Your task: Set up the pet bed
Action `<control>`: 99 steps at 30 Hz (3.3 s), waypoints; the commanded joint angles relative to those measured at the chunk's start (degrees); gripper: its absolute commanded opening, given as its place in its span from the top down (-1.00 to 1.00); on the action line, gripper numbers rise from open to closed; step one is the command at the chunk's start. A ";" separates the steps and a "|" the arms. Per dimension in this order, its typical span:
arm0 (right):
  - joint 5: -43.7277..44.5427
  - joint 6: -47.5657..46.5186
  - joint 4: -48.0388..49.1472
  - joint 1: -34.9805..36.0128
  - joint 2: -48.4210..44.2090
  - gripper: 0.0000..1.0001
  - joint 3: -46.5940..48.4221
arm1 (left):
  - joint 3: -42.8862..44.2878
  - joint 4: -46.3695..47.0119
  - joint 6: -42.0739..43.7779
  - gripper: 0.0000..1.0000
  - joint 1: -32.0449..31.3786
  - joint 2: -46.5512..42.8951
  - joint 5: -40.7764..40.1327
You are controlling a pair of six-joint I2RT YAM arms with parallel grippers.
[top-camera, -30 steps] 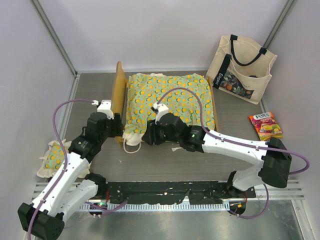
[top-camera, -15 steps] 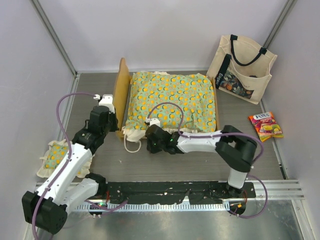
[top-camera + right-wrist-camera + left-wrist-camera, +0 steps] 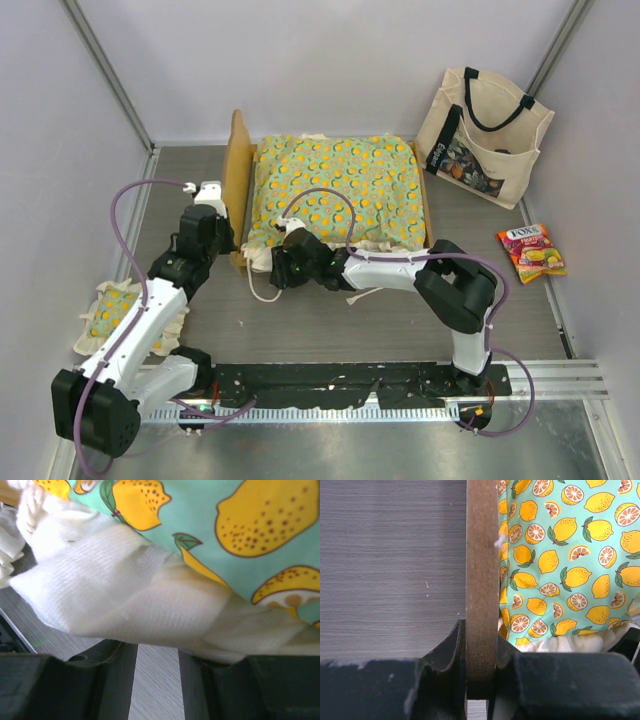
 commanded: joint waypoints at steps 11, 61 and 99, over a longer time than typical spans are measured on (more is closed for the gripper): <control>19.33 0.71 10.54 -0.70 10.41 0.13 -0.46 | -0.08 -2.38 -5.50 1.00 -0.59 1.21 7.73; 14.40 -2.11 -7.48 14.95 -14.29 0.99 -17.96 | -0.79 -3.16 -8.75 0.53 -0.24 0.34 7.91; 10.53 5.80 4.39 13.54 -18.51 0.99 -18.75 | -15.81 -9.93 -38.81 -0.99 -6.11 -31.93 14.26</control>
